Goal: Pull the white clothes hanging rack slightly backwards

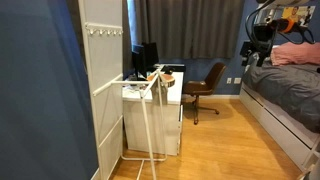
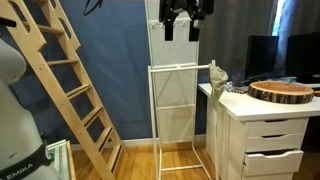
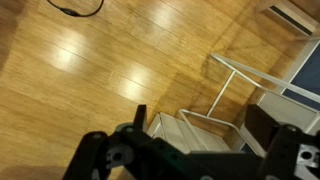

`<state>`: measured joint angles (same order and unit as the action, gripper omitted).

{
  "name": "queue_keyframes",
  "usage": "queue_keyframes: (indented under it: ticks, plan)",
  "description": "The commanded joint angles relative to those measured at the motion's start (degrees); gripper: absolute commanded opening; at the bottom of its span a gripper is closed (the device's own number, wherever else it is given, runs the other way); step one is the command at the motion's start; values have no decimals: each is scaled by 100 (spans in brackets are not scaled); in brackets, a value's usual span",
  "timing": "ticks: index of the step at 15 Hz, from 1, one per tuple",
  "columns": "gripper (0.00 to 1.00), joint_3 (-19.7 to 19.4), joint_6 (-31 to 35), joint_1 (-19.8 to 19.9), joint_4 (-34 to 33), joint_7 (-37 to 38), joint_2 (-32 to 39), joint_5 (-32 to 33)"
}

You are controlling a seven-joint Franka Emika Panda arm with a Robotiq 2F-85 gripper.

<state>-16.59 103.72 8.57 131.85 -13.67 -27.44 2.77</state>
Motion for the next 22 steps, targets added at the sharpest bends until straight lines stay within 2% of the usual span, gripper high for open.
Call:
queue_keyframes:
  ticks: [1,10,17,22]
  plan:
    - [100,62,-13,76,-16,-31,15,-32]
    - [100,62,-13,76,-16,-31,15,-32]
    - [100,795,210,-653,-1040,246,731,-636]
    - [100,1311,540,-940,-1870,1107,1549,-1085]
